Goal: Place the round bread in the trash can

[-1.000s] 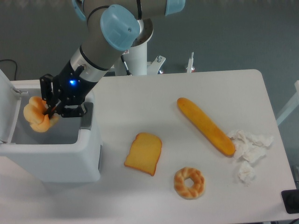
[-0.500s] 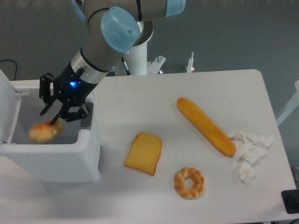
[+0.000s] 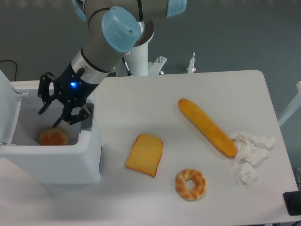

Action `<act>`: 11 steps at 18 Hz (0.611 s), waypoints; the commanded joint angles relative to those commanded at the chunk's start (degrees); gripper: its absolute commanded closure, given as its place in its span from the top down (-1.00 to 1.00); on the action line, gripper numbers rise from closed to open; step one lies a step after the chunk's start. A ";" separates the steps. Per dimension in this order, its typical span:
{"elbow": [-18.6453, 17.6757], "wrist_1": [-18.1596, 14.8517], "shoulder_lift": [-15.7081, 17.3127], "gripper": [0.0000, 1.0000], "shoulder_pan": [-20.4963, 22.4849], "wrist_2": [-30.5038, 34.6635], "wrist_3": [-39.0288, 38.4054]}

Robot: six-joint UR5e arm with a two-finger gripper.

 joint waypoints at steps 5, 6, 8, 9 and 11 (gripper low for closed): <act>0.09 -0.18 0.79 0.13 0.53 0.00 0.00; 0.09 -0.26 1.23 0.13 0.62 -0.09 0.00; 0.09 -0.26 2.45 0.13 1.84 -0.18 0.00; 0.09 -0.26 2.90 0.13 2.46 -0.09 0.00; 0.09 -0.09 3.51 0.13 3.86 0.00 0.09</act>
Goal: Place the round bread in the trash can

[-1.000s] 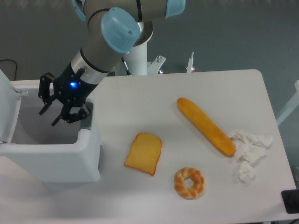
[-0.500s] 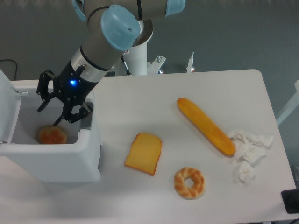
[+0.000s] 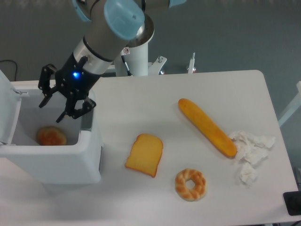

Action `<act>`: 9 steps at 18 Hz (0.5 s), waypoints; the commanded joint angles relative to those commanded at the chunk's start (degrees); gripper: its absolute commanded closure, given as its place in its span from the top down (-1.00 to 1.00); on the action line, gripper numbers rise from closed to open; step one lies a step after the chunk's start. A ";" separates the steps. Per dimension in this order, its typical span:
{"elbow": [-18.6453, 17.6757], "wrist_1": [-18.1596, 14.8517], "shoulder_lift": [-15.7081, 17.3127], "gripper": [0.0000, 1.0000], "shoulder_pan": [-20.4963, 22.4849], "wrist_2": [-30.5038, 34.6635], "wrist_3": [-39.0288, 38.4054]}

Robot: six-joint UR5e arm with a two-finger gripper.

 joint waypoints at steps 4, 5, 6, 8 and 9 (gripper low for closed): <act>0.44 0.88 1.05 0.40 2.64 0.53 2.28; 0.35 1.23 1.58 0.44 3.51 0.62 2.37; 0.35 1.32 1.76 0.47 4.48 0.62 2.46; 0.35 1.50 1.76 0.53 5.10 0.62 2.55; 0.35 1.67 1.76 0.57 5.36 0.62 2.81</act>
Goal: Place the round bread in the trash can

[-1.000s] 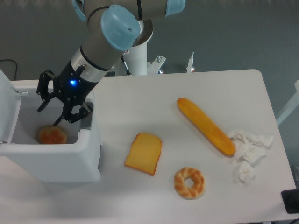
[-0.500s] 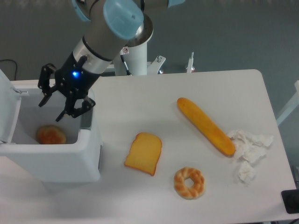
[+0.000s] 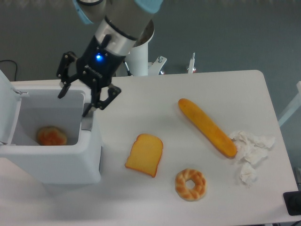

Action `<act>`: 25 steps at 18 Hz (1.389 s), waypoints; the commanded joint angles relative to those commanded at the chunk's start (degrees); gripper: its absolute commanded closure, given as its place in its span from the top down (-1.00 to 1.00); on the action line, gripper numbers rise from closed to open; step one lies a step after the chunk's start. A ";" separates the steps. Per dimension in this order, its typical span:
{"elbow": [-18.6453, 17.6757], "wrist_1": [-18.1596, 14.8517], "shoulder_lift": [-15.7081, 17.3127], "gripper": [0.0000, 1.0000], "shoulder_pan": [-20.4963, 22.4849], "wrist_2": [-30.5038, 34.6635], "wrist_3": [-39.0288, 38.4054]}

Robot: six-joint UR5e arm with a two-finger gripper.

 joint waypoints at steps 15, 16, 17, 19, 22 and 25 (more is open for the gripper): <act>0.00 6.68 0.44 1.00 1.15 15.26 11.51; 0.00 6.77 0.61 1.00 1.06 18.08 12.13; 0.26 6.68 0.62 1.00 1.06 20.11 13.44; -0.35 6.42 0.96 1.00 0.62 23.71 19.74; -1.14 6.33 1.84 1.00 -0.34 33.02 28.28; -1.14 6.42 1.67 1.00 -1.31 37.08 33.91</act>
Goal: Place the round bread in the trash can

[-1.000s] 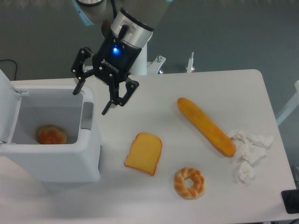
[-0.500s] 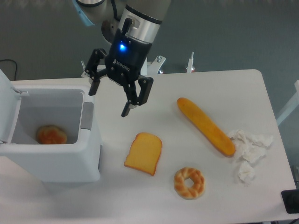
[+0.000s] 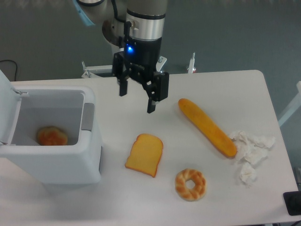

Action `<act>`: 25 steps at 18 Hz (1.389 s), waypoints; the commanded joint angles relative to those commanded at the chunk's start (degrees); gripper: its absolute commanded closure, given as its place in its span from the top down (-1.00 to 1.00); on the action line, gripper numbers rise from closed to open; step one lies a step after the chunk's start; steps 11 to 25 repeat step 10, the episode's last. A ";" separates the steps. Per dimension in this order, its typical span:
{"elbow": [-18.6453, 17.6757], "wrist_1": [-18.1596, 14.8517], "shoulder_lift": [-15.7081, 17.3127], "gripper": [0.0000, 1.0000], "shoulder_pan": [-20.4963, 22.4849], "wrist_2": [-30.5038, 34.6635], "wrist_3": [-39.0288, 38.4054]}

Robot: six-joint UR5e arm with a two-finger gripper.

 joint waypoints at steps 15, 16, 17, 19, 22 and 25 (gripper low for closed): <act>1.76 0.09 -1.15 1.00 0.00 2.47 1.60; 1.76 0.09 -1.15 1.00 0.00 2.47 1.60; 1.76 0.09 -1.15 1.00 0.00 2.47 1.60; 1.76 0.09 -1.15 1.00 0.00 2.47 1.60; 1.76 0.09 -1.15 1.00 0.00 2.47 1.60; 1.76 0.09 -1.15 1.00 0.00 2.47 1.60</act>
